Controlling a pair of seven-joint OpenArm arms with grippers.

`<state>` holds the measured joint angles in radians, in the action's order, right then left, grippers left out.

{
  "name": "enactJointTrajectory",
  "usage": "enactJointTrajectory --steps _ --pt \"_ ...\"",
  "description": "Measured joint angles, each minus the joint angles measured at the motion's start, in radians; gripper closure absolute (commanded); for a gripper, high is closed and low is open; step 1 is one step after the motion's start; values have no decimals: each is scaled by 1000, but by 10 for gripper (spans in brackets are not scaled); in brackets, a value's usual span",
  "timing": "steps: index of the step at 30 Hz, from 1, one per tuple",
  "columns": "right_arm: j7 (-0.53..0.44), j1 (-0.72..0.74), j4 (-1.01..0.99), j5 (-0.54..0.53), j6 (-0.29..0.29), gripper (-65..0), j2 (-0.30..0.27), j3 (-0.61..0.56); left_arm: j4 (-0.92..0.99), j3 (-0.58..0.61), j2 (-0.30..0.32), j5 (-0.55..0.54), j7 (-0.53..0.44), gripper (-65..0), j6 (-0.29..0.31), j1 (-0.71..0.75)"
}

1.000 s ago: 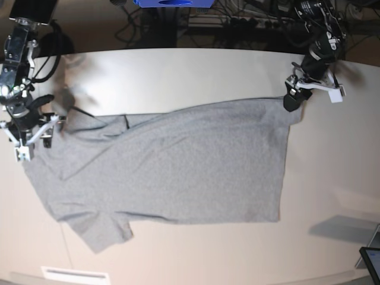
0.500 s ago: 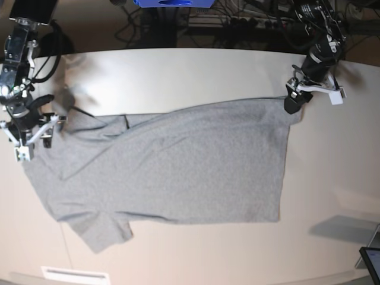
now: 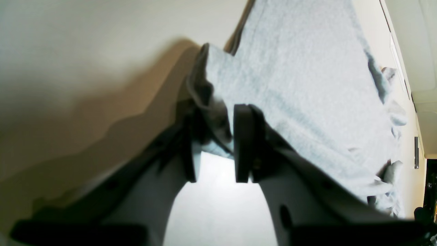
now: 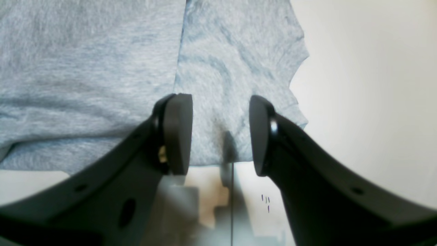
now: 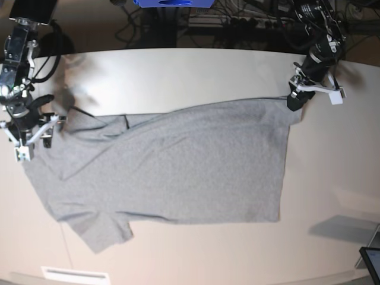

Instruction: Fold the T-shirt properly

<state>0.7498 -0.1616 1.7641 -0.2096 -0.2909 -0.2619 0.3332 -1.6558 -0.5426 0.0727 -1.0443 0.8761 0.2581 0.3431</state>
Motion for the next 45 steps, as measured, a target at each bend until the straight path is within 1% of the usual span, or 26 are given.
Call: enactJointTrajectory --steps 3,4,6,8,10,13,18,22,42,43,45 --pt "0 0 0 0 0 -264 0 0 0 0 0 0 0 -3 0 0" --pt "0 0 0 0 0 -264 0 0 0 0 0 0 1 0 0 0" --pt "-2 1 -7 0 0 -264 0 0 0 0 0 0 5 0 0 0" --pt "-3 1 -33 0 0 -264 0 0 -1 -6 0 0 53 0 0 -2" --pt "6 1 -49 0 0 -264 0 0 -1 -6 -1 0 63 0 0 -10" --pt "0 9 -53 0 0 -264 0 0 -6 -6 -1 0 63 0 -3 -35" --pt "0 9 -53 0 0 -264 0 0 -100 -5 -3 0 67 0 -5 -29" --pt "0 11 -53 0 0 -264 0 0 -118 -5 -3 -2 67 0 -76 -33" --pt "-1 27 -53 0 0 -264 0 0 -115 0 -3 -1 67 0 -75 -23" --pt "0 26 -53 0 0 -264 0 0 -115 0 -3 0 67 -5 -76 -23" --pt "0 25 -53 0 0 -264 0 0 -115 0 -4 -1 67 -59 -76 -18"
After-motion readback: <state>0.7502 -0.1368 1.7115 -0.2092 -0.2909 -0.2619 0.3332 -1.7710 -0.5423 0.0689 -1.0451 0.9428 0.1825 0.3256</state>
